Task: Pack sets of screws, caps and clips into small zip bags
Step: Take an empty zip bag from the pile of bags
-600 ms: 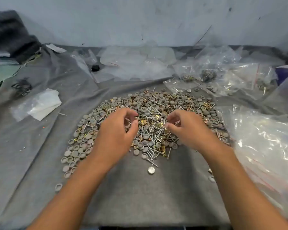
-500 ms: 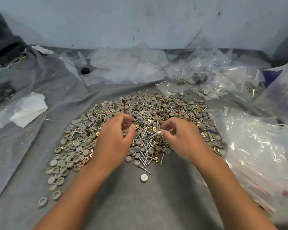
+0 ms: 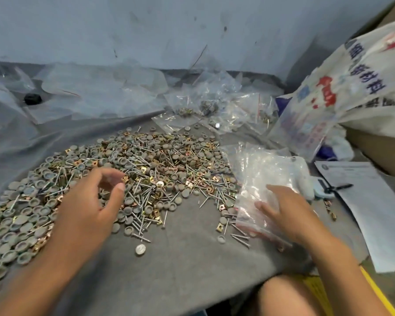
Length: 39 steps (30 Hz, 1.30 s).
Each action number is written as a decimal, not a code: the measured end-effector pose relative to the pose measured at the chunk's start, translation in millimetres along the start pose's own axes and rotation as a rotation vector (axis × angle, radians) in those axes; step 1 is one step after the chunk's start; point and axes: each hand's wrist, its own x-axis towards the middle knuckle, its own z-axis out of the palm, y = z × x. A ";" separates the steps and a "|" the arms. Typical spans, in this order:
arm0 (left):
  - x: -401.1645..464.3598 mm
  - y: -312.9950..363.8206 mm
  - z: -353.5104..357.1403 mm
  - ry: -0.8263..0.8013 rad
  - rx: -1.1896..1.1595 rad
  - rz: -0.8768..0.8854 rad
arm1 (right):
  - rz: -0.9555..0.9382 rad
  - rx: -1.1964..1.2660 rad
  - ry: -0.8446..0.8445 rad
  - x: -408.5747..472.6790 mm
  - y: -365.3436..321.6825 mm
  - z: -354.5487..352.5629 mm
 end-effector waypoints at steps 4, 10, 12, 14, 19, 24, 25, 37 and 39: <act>-0.5 5.6 1.1 0.009 -0.011 0.011 | -0.172 -0.063 -0.177 -16.0 17.5 15.4; -2.4 3.6 5.2 -0.032 -0.011 0.007 | -0.259 -0.002 0.025 26.2 23.1 12.1; -2.8 2.5 4.7 -0.040 -0.014 -0.003 | -0.284 0.008 0.054 39.9 16.1 6.7; -3.1 3.6 5.2 -0.043 -0.009 -0.012 | -0.289 0.004 0.024 49.1 14.3 0.4; -3.4 2.1 5.7 -0.076 0.035 -0.033 | -0.195 0.380 -0.141 52.5 21.8 -15.8; -2.8 -0.1 5.6 -0.095 0.034 -0.048 | -0.234 0.107 0.023 61.0 22.7 -13.6; -2.7 -0.2 5.7 -0.095 0.030 -0.053 | -0.252 0.087 0.089 63.0 22.0 -14.2; -3.1 6.6 8.7 -0.149 -0.016 -0.084 | -0.210 0.562 0.548 37.7 -54.9 -55.4; -3.7 12.8 9.7 -0.171 -0.080 -0.078 | -0.329 0.734 0.446 17.0 -97.9 -48.8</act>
